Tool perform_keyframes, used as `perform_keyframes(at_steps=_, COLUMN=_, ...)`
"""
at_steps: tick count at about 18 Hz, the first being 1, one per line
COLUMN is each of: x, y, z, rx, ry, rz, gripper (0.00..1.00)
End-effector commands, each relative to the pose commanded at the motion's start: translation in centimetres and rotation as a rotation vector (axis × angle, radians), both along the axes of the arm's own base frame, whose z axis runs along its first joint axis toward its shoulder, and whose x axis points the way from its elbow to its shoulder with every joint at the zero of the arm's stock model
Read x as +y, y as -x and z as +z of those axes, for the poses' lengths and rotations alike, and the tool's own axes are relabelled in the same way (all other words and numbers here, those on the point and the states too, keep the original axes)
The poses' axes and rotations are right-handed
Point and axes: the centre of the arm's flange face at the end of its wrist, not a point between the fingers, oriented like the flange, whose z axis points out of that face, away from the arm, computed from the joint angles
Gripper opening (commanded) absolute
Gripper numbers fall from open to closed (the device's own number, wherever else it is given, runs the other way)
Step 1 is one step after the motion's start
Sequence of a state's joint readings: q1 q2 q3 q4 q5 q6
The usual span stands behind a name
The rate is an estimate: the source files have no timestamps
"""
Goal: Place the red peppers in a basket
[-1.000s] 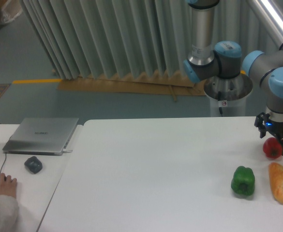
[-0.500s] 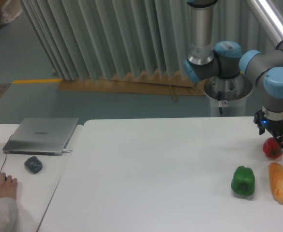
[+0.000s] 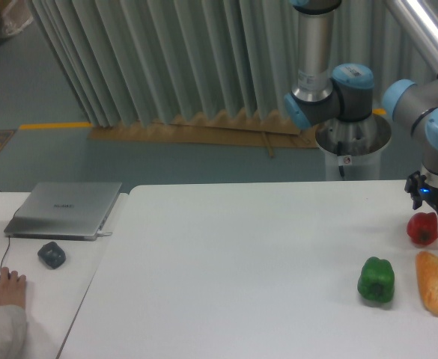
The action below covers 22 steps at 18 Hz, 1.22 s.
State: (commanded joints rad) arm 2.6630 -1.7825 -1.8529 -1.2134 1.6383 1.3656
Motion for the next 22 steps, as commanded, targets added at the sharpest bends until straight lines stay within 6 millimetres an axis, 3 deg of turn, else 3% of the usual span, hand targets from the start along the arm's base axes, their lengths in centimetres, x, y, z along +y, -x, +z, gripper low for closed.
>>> perform_keyframes(at_steps=20, x=1.3, y=-2.5, z=-1.5, rx=-0.023, ry=0.025, rz=-0.027, gripper=1.0)
perform_keyframes(at_steps=21, x=1.3, y=-2.4, z=-1.4, rx=-0.021, ry=0.023, rz=-0.029, gripper=0.96)
perform_keyframes(at_steps=22, x=1.3, y=-2.3, z=-1.3, rx=-0.02, ry=0.023, rz=-0.029, gripper=0.81)
